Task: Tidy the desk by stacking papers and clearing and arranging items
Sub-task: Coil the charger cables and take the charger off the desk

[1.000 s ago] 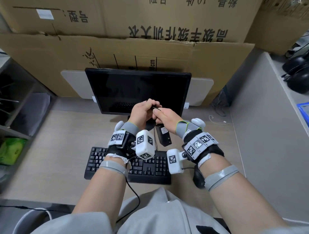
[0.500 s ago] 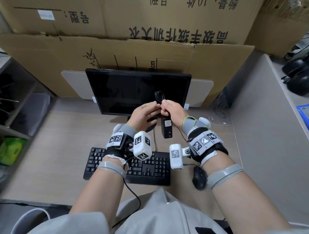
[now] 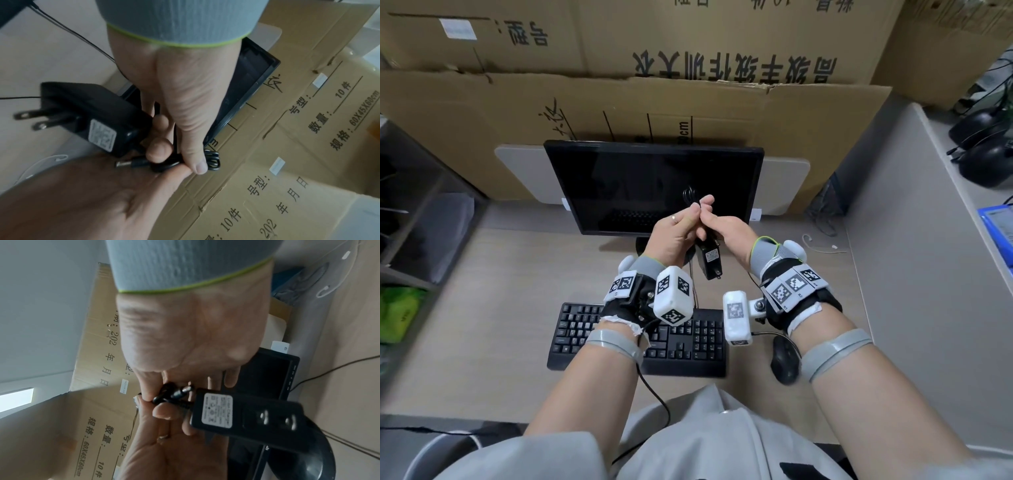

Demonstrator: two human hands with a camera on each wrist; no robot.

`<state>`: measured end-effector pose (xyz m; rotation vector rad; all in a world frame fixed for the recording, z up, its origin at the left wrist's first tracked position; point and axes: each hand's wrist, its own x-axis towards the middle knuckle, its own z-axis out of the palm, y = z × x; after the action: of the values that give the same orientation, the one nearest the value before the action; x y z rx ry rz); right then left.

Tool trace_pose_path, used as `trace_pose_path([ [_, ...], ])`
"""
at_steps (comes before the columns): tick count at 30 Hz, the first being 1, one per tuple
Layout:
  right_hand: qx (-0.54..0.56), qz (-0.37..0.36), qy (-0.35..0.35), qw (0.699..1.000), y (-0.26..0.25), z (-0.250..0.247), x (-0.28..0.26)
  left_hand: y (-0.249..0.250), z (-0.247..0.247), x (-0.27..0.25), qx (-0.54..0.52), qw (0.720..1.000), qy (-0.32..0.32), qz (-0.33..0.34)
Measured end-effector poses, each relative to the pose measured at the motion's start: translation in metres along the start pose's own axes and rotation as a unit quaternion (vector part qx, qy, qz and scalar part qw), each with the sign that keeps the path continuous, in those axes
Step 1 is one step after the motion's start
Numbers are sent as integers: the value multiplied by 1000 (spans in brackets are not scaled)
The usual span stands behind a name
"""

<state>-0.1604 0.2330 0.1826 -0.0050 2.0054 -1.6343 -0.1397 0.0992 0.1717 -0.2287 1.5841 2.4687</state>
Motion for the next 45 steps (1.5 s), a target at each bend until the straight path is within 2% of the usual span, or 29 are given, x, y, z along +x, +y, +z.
trace_pose_path([
  [5, 0, 25, 24, 999, 8, -12, -7, -1, 8, 8, 29, 998, 49, -18],
  [9, -9, 37, 133, 990, 24, -36, -3, -17, 8, 15, 51, 997, 61, -18],
  [13, -54, 107, 192, 974, 66, -69, 7, -29, 19, 26, 92, 994, 46, -22],
  [18, -147, 228, 178, 946, 120, -120, 18, -65, 50, 44, 76, 995, 16, -55],
  [21, -180, 266, 159, 934, 147, -153, 31, -91, 66, 61, 40, 995, 13, -94],
  [25, -273, 295, 194, 895, 176, -189, 49, -118, 80, 85, 15, 989, 25, -142],
  [27, -297, 313, 164, 887, 194, -212, 71, -136, 91, 105, 25, 986, 41, -159],
  [31, -339, 315, 134, 877, 207, -232, 102, -155, 98, 126, 78, 984, 44, -154],
  [34, -354, 327, 105, 870, 223, -237, 115, -168, 98, 140, 79, 980, 57, -175],
  [36, -373, 310, 126, 866, 232, -233, 111, -171, 95, 141, 82, 978, 57, -184],
  [39, -367, 299, 157, 867, 242, -228, 103, -177, 93, 141, 110, 974, 41, -194],
  [41, -310, 279, 174, 892, 239, -223, 99, -179, 90, 139, 126, 973, 37, -191],
  [43, -136, 211, 200, 947, 229, -214, 92, -178, 89, 137, 146, 970, 37, -190],
  [45, 18, 138, 236, 962, 211, -204, 82, -173, 88, 132, 159, 968, 45, -191],
])
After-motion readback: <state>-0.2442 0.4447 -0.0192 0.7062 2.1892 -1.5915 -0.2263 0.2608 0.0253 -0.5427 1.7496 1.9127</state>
